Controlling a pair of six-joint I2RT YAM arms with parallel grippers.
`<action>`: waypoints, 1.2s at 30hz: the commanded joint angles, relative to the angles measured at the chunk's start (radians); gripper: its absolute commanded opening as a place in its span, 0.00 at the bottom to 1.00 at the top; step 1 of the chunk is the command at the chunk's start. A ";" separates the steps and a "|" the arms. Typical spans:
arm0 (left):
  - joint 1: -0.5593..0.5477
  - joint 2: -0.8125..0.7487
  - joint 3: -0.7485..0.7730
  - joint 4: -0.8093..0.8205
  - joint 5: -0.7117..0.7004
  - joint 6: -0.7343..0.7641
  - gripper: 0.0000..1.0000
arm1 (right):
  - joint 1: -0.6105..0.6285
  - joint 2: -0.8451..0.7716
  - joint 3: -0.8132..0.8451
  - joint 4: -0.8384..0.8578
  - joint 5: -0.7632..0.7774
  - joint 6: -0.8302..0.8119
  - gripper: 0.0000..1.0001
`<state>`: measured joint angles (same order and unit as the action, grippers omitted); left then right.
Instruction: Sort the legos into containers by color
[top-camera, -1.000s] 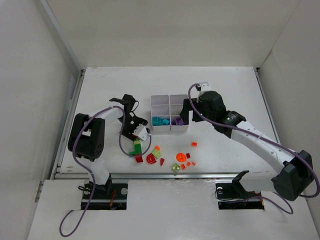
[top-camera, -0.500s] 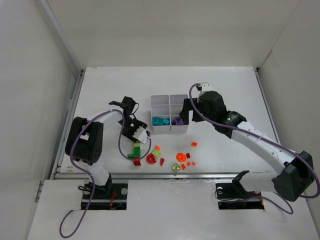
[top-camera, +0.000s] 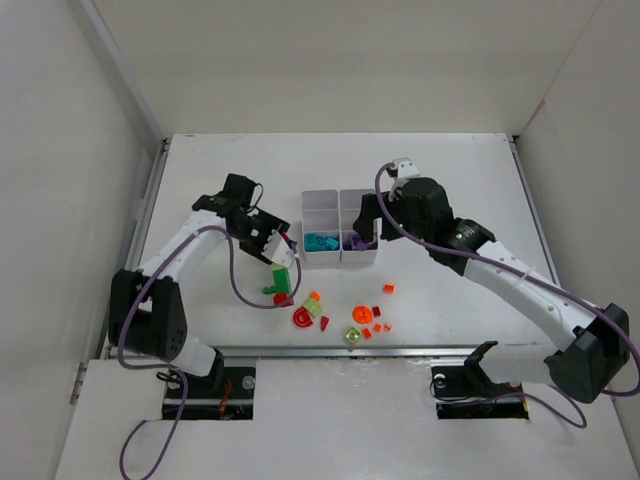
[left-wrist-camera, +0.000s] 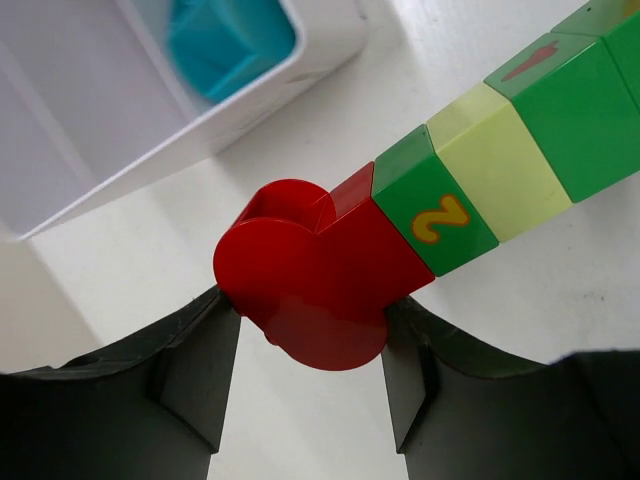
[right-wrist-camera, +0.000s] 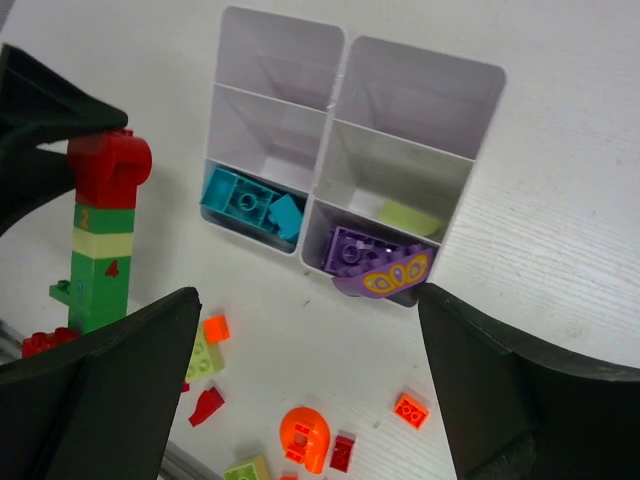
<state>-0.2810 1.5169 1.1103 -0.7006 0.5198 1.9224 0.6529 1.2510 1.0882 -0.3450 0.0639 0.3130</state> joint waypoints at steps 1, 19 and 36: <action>0.000 -0.144 0.010 -0.002 0.083 -0.146 0.00 | 0.027 -0.009 0.050 0.063 -0.074 -0.040 0.95; -0.058 -0.627 -0.182 0.389 0.055 -0.658 0.00 | 0.134 0.363 0.424 0.216 -0.573 -0.157 1.00; -0.067 -0.658 -0.193 0.411 0.112 -0.721 0.00 | 0.183 0.401 0.348 0.313 -0.586 -0.029 0.78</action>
<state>-0.3412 0.8837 0.9092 -0.3393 0.5945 1.2373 0.8265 1.6390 1.4555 -0.0956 -0.5056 0.2623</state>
